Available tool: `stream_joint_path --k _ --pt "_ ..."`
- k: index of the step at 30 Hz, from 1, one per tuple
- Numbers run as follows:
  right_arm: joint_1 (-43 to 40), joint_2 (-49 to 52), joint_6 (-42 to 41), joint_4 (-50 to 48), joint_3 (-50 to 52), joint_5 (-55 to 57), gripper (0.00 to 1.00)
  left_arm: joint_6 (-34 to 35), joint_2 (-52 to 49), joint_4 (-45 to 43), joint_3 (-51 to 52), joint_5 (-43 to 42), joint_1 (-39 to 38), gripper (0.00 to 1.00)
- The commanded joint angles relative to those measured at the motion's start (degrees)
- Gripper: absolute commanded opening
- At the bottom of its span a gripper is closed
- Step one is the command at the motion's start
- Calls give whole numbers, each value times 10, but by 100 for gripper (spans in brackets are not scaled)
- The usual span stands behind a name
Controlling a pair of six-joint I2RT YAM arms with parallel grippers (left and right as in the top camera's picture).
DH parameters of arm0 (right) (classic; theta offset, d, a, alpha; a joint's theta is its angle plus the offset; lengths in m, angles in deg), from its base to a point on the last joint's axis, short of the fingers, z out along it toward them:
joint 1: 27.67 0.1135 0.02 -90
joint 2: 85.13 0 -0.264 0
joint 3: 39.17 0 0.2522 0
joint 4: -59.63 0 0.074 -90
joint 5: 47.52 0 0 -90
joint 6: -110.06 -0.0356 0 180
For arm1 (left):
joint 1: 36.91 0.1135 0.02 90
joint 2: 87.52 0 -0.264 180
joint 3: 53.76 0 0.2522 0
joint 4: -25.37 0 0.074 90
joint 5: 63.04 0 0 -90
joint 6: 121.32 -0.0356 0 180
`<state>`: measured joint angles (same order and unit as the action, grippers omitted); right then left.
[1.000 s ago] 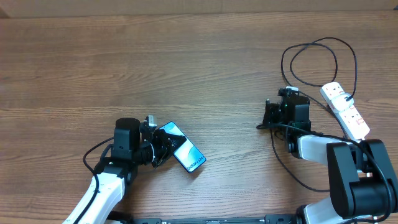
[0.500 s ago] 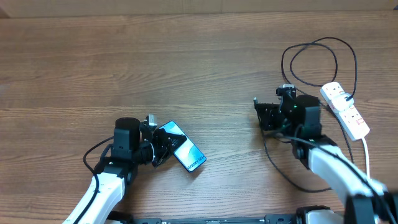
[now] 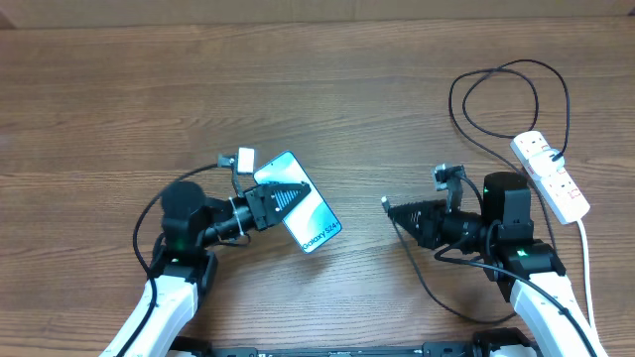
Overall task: Plug charger to phone and switch on socket
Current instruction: 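Grasp the black cable's USB-C plug with the right gripper, then carry the plug with the right gripper toward the phone's bottom port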
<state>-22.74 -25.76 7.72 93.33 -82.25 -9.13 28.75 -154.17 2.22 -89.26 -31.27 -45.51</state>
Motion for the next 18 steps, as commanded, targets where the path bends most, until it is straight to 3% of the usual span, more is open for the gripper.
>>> stream_joint_path --k 1,6,18 --pt "3 -7 9 14 0 -121 4 23 2 -41 -5 -84 32 4" --pt "9 -7 24 19 0 -218 4 37 2 -45 -5 -84 57 4" --pt "105 -7 23 12 0 -197 4 112 2 -103 -5 -48 57 4"
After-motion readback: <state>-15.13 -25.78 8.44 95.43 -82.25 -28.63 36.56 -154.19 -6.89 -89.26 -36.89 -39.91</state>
